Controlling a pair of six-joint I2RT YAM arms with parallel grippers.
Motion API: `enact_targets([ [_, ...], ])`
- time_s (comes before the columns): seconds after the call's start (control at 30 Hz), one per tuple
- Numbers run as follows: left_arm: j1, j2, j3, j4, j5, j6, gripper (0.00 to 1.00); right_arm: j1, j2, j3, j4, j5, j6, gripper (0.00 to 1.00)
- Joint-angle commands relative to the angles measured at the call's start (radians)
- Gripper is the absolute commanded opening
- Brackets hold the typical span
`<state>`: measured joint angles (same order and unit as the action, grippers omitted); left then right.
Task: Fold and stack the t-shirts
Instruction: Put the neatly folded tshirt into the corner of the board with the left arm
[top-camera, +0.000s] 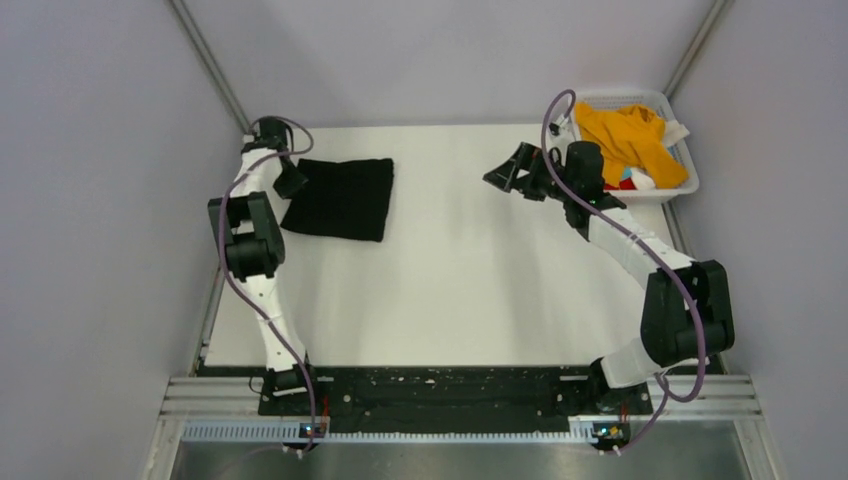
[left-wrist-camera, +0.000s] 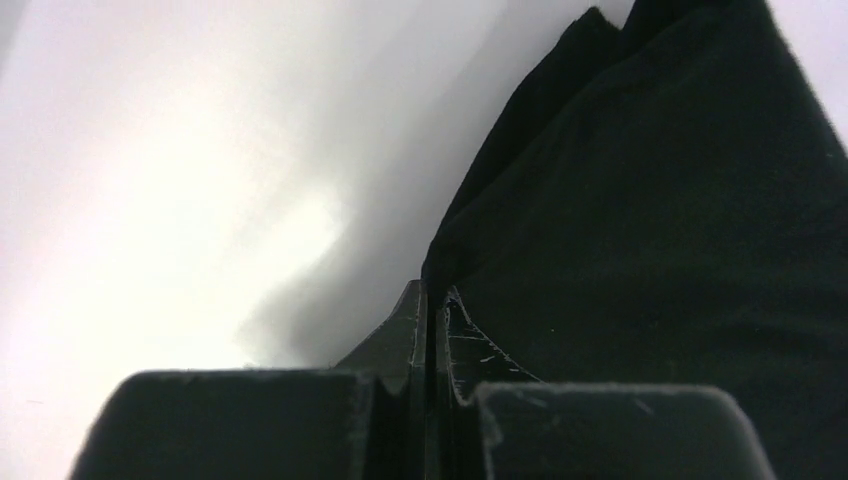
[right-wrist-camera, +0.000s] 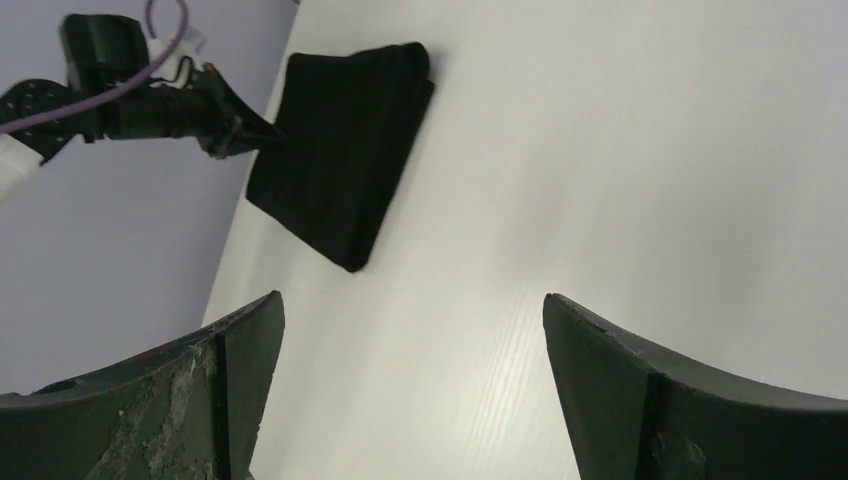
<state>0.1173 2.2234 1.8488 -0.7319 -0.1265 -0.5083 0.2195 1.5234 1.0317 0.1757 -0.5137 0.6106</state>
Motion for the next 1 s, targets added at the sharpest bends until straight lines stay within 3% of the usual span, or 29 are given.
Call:
enact_targets([
  [0.0,0.059,0.028,0.138,0.061,-0.148,0.044,0.00,-0.011,-0.062,-0.004,-0.087,0.082,-0.078,0.99],
  [0.17,0.135,0.127,0.344,0.028,-0.160,0.039,0.00,-0.022,-0.079,0.005,-0.172,0.124,-0.132,0.99],
  [0.53,0.208,0.142,0.384,0.102,-0.157,0.056,0.00,-0.029,-0.140,0.033,-0.293,0.237,-0.216,0.99],
  [0.57,0.207,0.140,0.389,0.102,-0.150,0.064,0.07,-0.030,-0.147,0.033,-0.298,0.245,-0.220,0.99],
  [0.63,0.207,0.128,0.394,0.109,-0.135,0.074,0.34,-0.030,-0.155,0.028,-0.306,0.263,-0.227,0.99],
  [0.8,0.204,0.085,0.396,0.130,-0.060,0.078,0.71,-0.031,-0.172,0.010,-0.315,0.279,-0.234,0.99],
  [0.87,0.199,0.067,0.395,0.128,-0.040,0.070,0.97,-0.030,-0.179,0.005,-0.316,0.278,-0.231,0.99],
  [0.97,0.187,0.030,0.370,0.130,0.025,0.051,0.99,-0.031,-0.194,-0.008,-0.321,0.307,-0.220,0.99],
])
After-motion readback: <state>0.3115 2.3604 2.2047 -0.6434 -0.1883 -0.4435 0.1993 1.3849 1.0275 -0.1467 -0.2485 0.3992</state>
